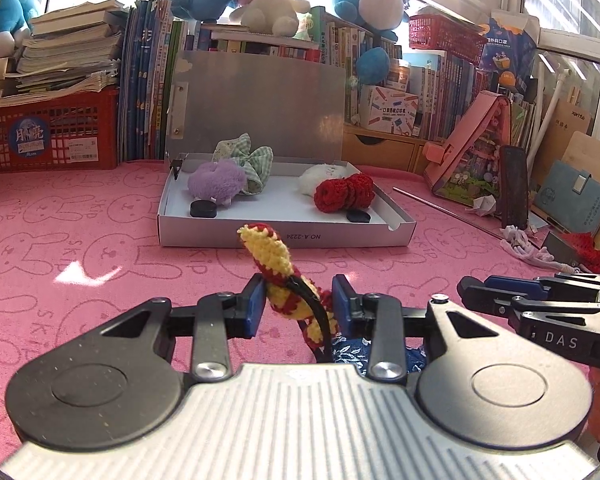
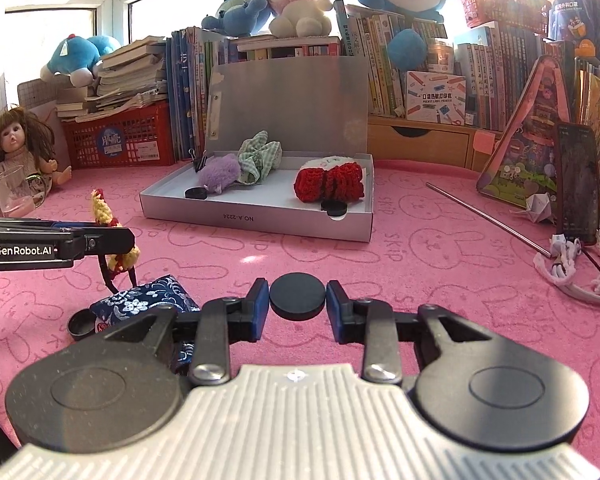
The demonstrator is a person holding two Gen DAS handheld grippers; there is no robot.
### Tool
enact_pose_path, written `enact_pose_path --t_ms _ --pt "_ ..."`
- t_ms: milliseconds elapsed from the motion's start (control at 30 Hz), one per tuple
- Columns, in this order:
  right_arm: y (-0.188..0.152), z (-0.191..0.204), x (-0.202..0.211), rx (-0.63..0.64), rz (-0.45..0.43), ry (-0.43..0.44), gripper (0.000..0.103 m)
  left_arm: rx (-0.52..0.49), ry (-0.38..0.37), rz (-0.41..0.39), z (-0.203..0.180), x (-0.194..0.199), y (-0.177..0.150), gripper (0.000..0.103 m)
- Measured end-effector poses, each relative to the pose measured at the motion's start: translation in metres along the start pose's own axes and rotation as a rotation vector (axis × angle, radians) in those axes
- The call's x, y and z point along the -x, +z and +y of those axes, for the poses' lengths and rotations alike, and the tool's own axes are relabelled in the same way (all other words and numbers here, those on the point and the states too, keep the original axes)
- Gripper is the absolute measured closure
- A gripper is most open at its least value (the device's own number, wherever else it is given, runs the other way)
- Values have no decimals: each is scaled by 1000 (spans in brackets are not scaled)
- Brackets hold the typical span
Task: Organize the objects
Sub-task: 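Carry the crocheted snake and black lid over the white box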
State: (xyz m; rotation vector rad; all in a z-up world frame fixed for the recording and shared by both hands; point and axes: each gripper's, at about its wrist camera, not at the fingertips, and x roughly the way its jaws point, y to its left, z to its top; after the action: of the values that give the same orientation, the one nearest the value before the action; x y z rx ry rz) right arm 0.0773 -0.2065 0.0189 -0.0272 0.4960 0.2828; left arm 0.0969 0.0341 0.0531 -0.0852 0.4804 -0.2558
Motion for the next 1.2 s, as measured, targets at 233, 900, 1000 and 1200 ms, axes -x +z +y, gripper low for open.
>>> enact_pose_path --t_ms 233,900,1000,1200 --pt "5 -2 -3 -14 -3 5 67 1 -7 -9 0 -2 8 62" --pt "34 -15 -31 -43 -20 -16 67 12 -14 -23 5 -29 38 62" --pt "45 -23 -43 -66 -20 -25 67 27 -6 -28 11 -39 49 62" --pt "64 -37 -68 -121 -6 -36 67 51 16 -25 22 -62 68 62"
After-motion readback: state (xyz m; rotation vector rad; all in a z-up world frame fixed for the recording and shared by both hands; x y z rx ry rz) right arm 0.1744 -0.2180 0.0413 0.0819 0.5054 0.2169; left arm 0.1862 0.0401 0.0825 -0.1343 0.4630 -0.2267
